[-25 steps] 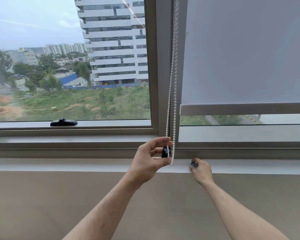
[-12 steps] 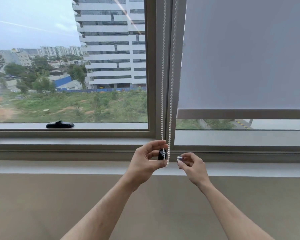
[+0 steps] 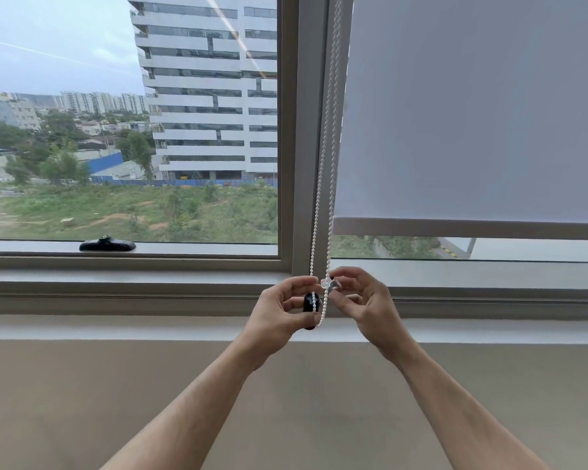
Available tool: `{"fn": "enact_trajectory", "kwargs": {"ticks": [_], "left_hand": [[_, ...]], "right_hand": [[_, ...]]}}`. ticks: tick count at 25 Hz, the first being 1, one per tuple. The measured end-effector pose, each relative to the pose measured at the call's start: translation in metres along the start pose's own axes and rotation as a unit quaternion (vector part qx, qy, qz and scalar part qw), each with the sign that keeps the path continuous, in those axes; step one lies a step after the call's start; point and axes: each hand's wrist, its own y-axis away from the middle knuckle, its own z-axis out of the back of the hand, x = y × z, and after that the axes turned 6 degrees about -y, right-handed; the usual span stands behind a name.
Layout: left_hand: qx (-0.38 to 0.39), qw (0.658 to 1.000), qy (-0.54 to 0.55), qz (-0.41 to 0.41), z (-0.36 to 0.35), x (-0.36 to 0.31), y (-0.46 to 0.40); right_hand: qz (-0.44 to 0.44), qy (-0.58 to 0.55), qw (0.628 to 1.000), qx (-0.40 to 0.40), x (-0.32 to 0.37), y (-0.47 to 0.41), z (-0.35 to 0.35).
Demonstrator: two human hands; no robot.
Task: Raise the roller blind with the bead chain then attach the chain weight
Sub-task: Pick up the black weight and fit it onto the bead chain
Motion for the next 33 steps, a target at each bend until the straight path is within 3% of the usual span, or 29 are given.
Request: {"fn": "enact_trajectory", "kwargs": {"ticks": [11, 20, 26, 33], "left_hand": [[0.036, 0.999, 0.040, -0.010, -0.007, -0.014, 0.011], [0.043, 0.998, 0.048, -0.014, -0.002, -0.019, 0.015], [0.040, 0.998, 0.042, -0.009, -0.001, -0.020, 0.015], [0.054, 0.998, 0.044, 0.001, -0.002, -0.023, 0.017]], "right_hand": [[0.040, -0.007, 0.998, 0.054, 0.030, -0.004, -0.006], [0.056, 0.056, 0.993, 0.086, 0.035, -0.006, -0.009], [0.057, 0.130, 0.986, 0.087, 0.036, -0.010, -0.007], [0.043, 0.137, 0.987, 0.079, 0.042, -0.010, -0.006]]}}
